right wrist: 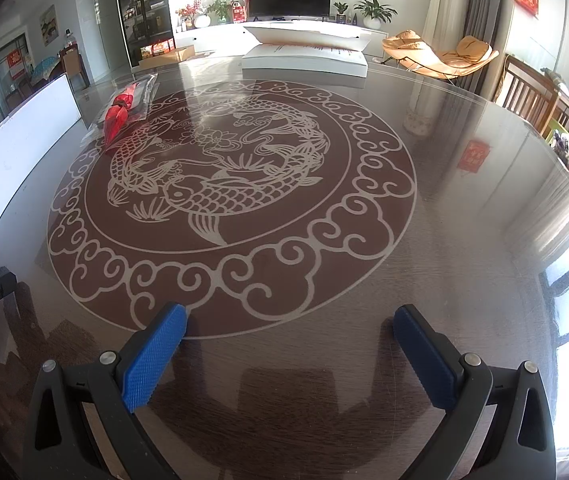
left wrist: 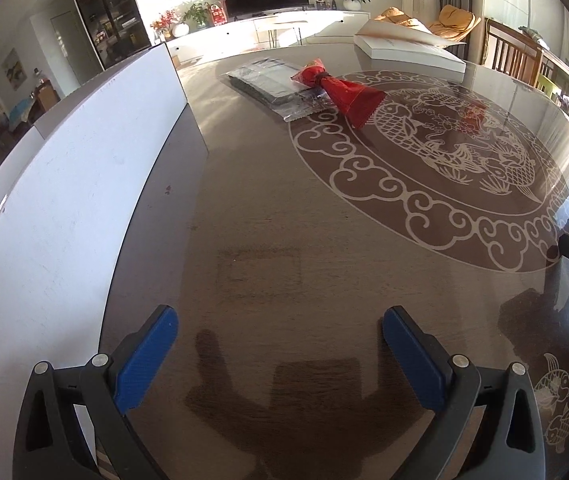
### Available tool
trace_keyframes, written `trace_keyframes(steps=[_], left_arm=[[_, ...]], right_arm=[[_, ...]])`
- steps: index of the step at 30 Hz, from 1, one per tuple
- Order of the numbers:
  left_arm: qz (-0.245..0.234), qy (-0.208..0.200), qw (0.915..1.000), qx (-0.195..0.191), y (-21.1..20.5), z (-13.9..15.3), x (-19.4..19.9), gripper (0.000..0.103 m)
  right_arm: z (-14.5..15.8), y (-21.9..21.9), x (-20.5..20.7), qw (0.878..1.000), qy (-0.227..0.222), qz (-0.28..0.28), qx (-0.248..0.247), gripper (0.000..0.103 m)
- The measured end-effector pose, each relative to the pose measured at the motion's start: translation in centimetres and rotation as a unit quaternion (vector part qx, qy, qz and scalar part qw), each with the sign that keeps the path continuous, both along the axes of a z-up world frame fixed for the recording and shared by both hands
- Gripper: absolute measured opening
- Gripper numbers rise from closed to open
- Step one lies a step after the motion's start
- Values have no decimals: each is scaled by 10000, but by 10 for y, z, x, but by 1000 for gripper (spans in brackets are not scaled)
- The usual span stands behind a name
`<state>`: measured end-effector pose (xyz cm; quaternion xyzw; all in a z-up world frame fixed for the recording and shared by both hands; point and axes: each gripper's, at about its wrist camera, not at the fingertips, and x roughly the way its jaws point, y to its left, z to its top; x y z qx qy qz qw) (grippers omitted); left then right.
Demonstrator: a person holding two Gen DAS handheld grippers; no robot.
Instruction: Organize objects
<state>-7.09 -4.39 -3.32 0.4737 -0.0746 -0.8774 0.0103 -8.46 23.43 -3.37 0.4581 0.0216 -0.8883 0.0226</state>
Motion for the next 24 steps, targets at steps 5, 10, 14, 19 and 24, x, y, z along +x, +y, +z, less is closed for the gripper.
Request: trace_keyframes(steps=[5,10,14,19,24], left_arm=[[31,-23,9999,150,-4,0,-1,103],[55,-77,9991,421,-11,-2,-1,103],[14,-163,9978,646,-18,-5,-4,103],[-80,-134,9977,654,-22,-6,-3,103],[-101,-113,9977,660,-21,-6,-3,103]], right_arm=[[0,0,0,10000,-1,1,0,103],[0,0,0,10000,-1,1,-1,103],[0,0,0,10000,-7,0,4,103],[4,-12,-18,9996,-208,177,54,103],[40,-71,-63,9948,291,974,16,102]])
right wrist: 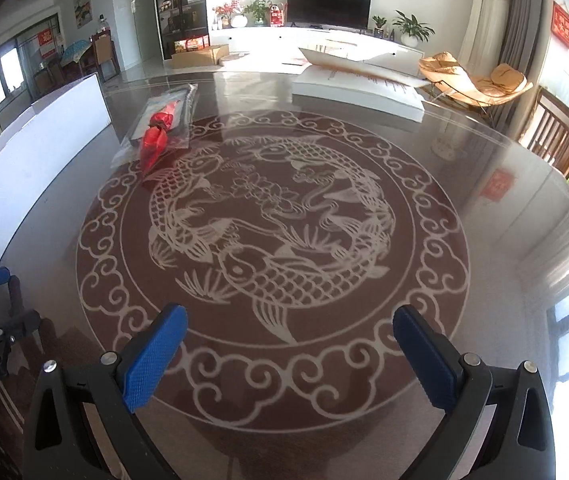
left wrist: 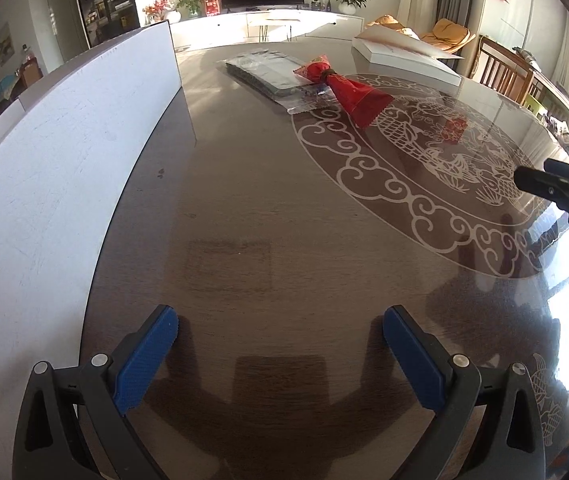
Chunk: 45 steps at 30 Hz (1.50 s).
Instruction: Organize objects
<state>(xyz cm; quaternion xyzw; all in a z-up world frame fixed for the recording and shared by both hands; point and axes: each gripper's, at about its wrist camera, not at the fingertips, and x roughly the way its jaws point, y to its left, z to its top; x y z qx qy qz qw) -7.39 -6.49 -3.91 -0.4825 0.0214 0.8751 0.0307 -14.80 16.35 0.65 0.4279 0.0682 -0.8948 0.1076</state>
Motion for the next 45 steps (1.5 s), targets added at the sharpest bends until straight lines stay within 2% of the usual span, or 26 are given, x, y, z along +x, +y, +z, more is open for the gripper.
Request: trace_keyframes(steps=[2,4,6,11,13,14,19,23,30,35,37,38,39,45], left_arm=[[-5,0,10000,1,0,0,0,103],[-17,3,10000,4,0,0,-1,103],[-28,4,10000,4,0,0,-1,103],[-80,-9,10000,8,-1,1,-1,103],[-113,-20,9999,7,-1,1,-1,103],[-126,-24,9999,8,-1,1,0,103],[-132,-28,9999,17,-2,1,-1,103],[-118,-14,9999,19,-4,0,-3,103],[-84,16,10000,19,-3,-1,-3,103],[-59,38,10000,20,-3,-2,-4,103],[-60,39,10000,21,-3,-2,-4,103],[-60,42,10000,21,-3,-2,-4,103],[-61,42,10000,20,-3,-2,-4,103],[-56,41,10000,24,-3,-2,-3,103]], right_arm=[[9,-33,-27,9994,0,343,-9,100],[7,-70,-60,9978,-202,609,172,89],[-1,-100,-91,9956,-436,731,388,57],[-14,-145,-137,9935,-707,811,364,55],[-25,-151,-147,9910,-982,827,390,39],[-26,-150,-146,9910,-1003,827,334,24],[-15,-117,-116,9945,-794,678,70,24],[-12,-59,-69,9966,-745,347,-62,24],[-17,41,26,9988,-403,-220,194,24],[-25,79,53,9975,-302,-619,-147,28],[-26,81,57,9972,-231,-689,-160,44],[-29,80,56,9970,-251,-727,-82,68],[-31,78,56,9969,-269,-739,-19,83],[-33,71,54,9972,-149,-731,102,93]])
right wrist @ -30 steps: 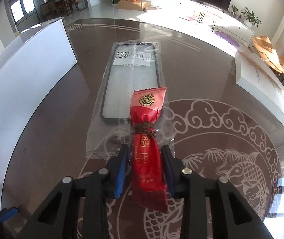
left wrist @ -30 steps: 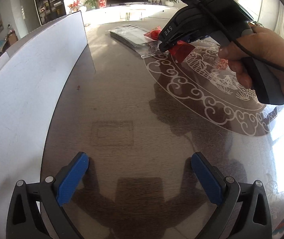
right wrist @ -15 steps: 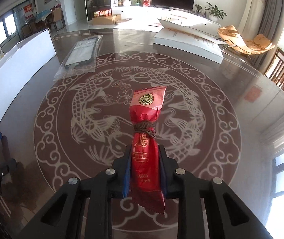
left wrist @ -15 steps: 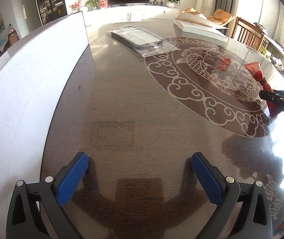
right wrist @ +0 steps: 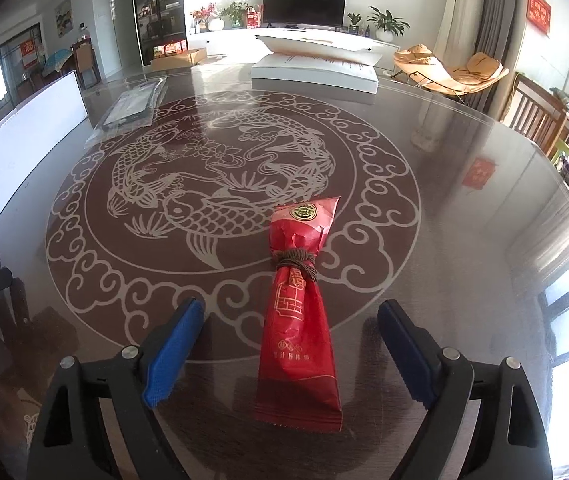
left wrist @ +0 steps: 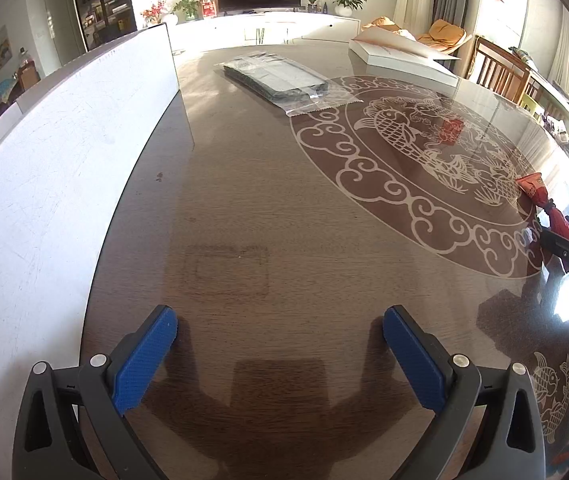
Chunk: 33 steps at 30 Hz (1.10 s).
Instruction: Organize objects
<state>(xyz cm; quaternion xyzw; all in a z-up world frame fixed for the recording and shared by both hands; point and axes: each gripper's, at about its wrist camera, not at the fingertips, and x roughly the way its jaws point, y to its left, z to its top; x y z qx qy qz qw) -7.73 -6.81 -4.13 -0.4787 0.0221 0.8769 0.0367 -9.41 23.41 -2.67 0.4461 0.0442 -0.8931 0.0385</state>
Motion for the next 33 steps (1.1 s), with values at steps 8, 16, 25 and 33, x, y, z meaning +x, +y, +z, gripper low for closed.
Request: trace_keyframes(steps=[8,16,25,33], left_arm=[[40,54,10000,5,2,-1,-2,103],[41,55,10000,6,2,-1,-2,103],[118,37,9999,8,1,-1,-1,103],[217,-57,9997,19,0,-1,1,103]], right_arm=[[-2,0,0,10000,-32,-79,16,99],[-2,-1,0,9999,-21,-99,76,101],[-2,-1,0,9999,-20,-98,75,101],[-3,-3,-1,10000,-29,-31,41,101]])
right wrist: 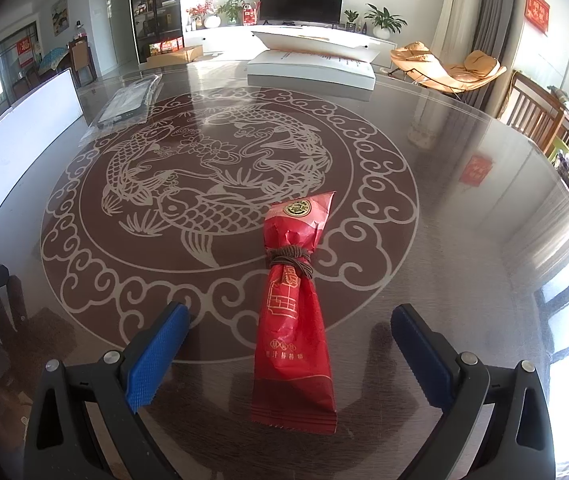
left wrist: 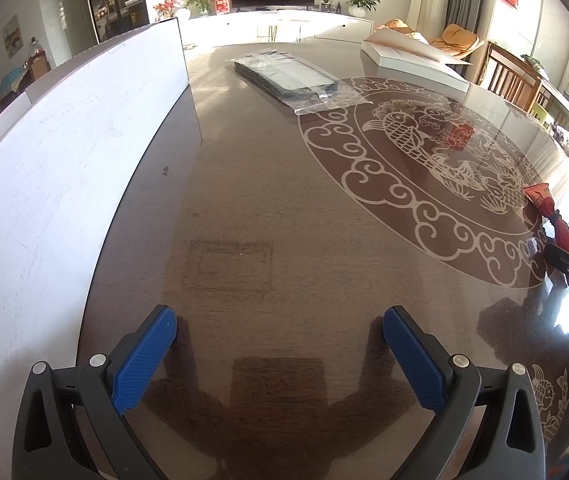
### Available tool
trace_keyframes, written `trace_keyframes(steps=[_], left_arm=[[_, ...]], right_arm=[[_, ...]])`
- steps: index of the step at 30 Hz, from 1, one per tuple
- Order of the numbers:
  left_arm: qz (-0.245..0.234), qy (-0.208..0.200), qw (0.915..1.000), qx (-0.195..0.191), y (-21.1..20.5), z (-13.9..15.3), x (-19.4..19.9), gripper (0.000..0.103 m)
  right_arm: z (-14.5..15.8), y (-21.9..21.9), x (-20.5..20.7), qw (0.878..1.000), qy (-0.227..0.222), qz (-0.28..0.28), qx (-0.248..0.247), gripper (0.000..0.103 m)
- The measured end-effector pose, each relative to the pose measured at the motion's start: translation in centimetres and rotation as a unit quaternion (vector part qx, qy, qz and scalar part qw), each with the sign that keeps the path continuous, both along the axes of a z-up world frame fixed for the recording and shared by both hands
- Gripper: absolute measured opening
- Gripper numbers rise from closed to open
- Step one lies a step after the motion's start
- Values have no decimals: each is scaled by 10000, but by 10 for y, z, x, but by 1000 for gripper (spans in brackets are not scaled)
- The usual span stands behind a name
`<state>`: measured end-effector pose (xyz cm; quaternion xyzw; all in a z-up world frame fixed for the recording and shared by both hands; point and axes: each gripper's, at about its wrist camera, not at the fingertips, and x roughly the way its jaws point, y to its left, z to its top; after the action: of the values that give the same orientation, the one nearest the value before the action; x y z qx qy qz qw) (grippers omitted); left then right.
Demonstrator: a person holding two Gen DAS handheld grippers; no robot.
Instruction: Organize objects
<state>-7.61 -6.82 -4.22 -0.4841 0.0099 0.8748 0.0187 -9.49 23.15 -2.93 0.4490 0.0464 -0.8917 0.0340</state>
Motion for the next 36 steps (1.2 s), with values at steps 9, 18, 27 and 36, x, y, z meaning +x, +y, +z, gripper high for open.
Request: trace_keyframes(steps=[9,18,27,36], left_arm=[[407,273,9901,1318,-1,10,-36,103],[626,120,9771,2028,-2,12,-167,103],[939,-86,9806,1717,2,10,-261,103],[357,64,9993,-45,37,-1,-272,88]], right_arm=[[0,-1,1,10000,-6,57,-25,101],[0,-4,2,9998,-21,167,-60,101],[3,-1,5,9998,69,126,-98,101],[3,1,4,9999,71,50,-87,101]])
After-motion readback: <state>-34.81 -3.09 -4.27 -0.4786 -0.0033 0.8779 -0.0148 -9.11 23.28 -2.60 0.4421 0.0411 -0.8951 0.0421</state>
